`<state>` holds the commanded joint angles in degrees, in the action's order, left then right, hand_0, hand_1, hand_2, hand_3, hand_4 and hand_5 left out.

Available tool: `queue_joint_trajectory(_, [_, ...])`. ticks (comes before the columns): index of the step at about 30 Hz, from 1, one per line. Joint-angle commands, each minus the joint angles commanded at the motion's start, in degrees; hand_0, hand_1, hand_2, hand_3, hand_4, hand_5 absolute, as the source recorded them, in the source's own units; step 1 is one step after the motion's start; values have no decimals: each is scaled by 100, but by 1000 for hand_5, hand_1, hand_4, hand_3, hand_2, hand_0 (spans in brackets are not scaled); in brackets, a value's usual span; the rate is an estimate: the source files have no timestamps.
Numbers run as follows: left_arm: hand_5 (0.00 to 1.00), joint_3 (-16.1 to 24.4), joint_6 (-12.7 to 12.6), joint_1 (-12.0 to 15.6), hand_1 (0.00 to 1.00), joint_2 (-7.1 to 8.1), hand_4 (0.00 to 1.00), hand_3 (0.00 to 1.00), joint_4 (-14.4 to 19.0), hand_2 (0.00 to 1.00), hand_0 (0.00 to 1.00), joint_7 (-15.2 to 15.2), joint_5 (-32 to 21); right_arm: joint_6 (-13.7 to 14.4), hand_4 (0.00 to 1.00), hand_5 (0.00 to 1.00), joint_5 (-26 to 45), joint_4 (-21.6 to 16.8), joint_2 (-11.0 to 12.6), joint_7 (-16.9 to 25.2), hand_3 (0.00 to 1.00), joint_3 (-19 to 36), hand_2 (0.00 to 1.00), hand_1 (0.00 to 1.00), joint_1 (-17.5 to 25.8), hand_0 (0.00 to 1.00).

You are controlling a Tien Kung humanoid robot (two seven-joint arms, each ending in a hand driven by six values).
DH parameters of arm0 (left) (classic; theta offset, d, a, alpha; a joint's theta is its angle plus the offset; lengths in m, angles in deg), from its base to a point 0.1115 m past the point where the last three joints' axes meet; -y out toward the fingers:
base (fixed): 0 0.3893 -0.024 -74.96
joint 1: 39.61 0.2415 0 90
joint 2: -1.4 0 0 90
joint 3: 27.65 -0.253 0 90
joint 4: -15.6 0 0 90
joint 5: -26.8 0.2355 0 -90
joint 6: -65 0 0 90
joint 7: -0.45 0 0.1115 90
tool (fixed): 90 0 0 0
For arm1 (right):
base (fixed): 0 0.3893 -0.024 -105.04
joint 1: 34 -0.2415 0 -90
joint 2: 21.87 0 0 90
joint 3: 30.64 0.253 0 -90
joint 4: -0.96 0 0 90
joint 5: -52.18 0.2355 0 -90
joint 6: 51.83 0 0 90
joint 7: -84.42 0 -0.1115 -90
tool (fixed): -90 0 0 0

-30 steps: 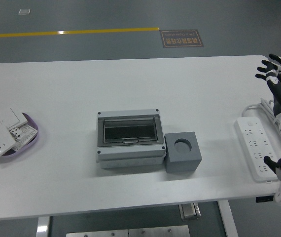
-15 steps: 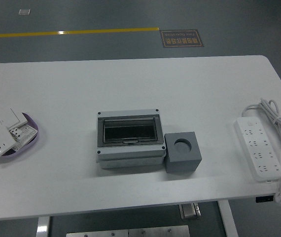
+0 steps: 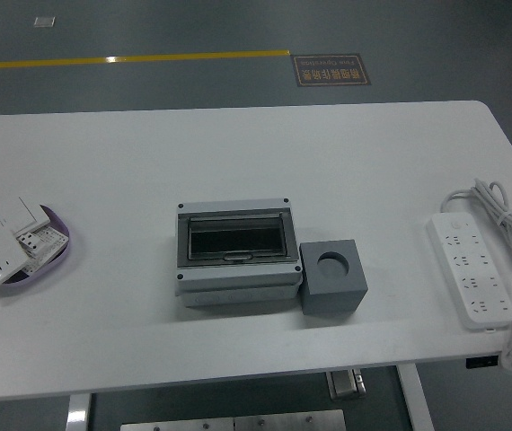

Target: Pick up the cylinder from the cube,place it in the box,flap close box

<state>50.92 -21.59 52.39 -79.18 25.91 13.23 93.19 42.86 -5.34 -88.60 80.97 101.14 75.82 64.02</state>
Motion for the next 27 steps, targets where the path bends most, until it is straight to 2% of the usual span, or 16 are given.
queue_joint_trajectory(8, [312, -59, 11, -1, 659, -4, 722, 665, 0, 579, 635, -30, -43, -155, 738, 244, -63, -12, -11, -175, 668, 16, 649, 617, 27, 628])
queue_joint_trajectory(27, [312, -16, -10, 48, 659, -52, 722, 665, 0, 579, 633, -16, -36, -182, 742, 236, -117, 51, -99, -193, 662, 59, 644, 610, 89, 639])
